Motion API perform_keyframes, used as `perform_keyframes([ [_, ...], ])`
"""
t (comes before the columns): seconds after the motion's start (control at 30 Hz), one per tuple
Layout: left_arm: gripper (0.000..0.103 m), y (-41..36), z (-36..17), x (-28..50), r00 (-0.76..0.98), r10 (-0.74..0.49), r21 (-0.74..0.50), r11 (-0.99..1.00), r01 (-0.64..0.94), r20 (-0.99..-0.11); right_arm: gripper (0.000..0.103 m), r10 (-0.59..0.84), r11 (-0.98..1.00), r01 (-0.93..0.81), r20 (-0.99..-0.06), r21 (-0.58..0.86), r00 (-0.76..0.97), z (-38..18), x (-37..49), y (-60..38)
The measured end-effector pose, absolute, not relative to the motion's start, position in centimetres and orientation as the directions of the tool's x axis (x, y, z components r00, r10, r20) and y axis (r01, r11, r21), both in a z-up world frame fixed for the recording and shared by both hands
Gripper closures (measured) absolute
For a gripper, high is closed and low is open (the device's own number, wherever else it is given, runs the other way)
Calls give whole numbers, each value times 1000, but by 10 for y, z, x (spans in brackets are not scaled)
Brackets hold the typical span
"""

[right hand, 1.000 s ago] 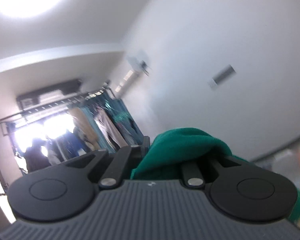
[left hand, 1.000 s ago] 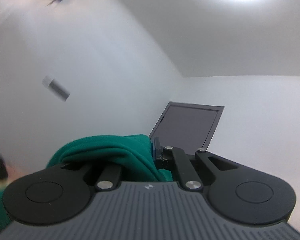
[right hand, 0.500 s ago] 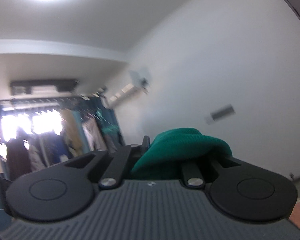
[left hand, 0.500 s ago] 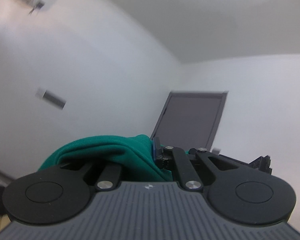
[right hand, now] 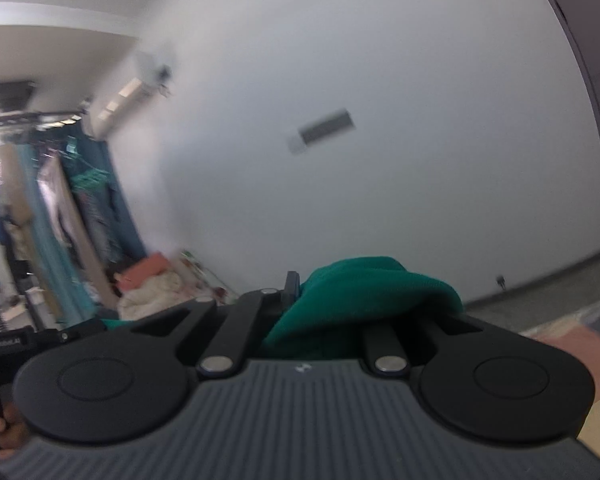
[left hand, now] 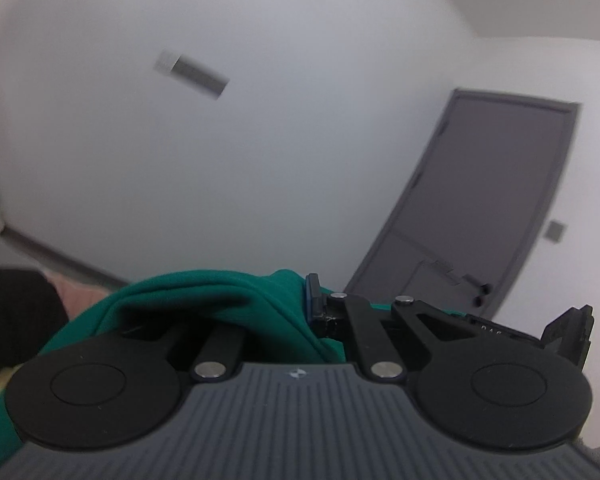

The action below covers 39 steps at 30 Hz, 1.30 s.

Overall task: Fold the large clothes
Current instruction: 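Lower the hoodie onto the bed and open both grippers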

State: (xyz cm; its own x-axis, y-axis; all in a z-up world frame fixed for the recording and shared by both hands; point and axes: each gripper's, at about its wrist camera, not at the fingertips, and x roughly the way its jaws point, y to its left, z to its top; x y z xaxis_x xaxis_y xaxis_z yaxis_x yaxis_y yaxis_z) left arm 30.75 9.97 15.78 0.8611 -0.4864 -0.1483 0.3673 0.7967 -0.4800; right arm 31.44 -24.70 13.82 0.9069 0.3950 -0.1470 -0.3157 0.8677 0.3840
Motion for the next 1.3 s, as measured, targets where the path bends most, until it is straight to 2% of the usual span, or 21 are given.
perform_keyframes([
  [0.17,95,102,59,395,847,-459,-507,815,281,-268,92,348,901,-241,-269,360,898,34,392,-230],
  [0.37,95,104,-23,457,822,-386,-437,879,190,-418,92,319,936,-219,-407,274,856,-68,436,-205],
  [0.53,95,116,-61,478,802,-353,-445,887,123,-482,90,314,936,-191,-457,296,832,-105,447,-191],
  [0.67,95,113,-63,469,794,-346,-452,886,101,-499,90,300,942,-177,-476,285,827,-110,442,-184],
  [0.73,91,111,-54,477,791,-343,-449,888,97,-507,89,302,942,-179,-482,286,822,-106,446,-186],
  [0.77,80,108,-54,473,788,-336,-440,893,93,-516,89,301,943,-180,-488,280,819,-104,448,-185],
  [0.8,59,106,-51,473,783,-330,-431,898,89,-527,86,298,945,-180,-495,272,816,-101,448,-185],
  [0.87,34,108,-43,458,783,-322,-423,902,84,-532,82,292,948,-174,-505,267,812,-94,445,-184],
  [0.97,31,99,-33,445,788,-300,-389,917,85,-537,72,319,935,-180,-510,304,799,-84,437,-188],
  [1.03,30,97,-29,433,794,-286,-383,921,74,-536,57,309,939,-171,-517,298,798,-78,430,-188],
  [1.07,30,96,-26,425,798,-282,-382,921,71,-532,53,309,939,-172,-509,299,803,-74,422,-191],
  [1.3,30,86,7,350,826,-273,-353,931,97,-494,51,329,927,-192,-456,322,827,-49,359,-204],
])
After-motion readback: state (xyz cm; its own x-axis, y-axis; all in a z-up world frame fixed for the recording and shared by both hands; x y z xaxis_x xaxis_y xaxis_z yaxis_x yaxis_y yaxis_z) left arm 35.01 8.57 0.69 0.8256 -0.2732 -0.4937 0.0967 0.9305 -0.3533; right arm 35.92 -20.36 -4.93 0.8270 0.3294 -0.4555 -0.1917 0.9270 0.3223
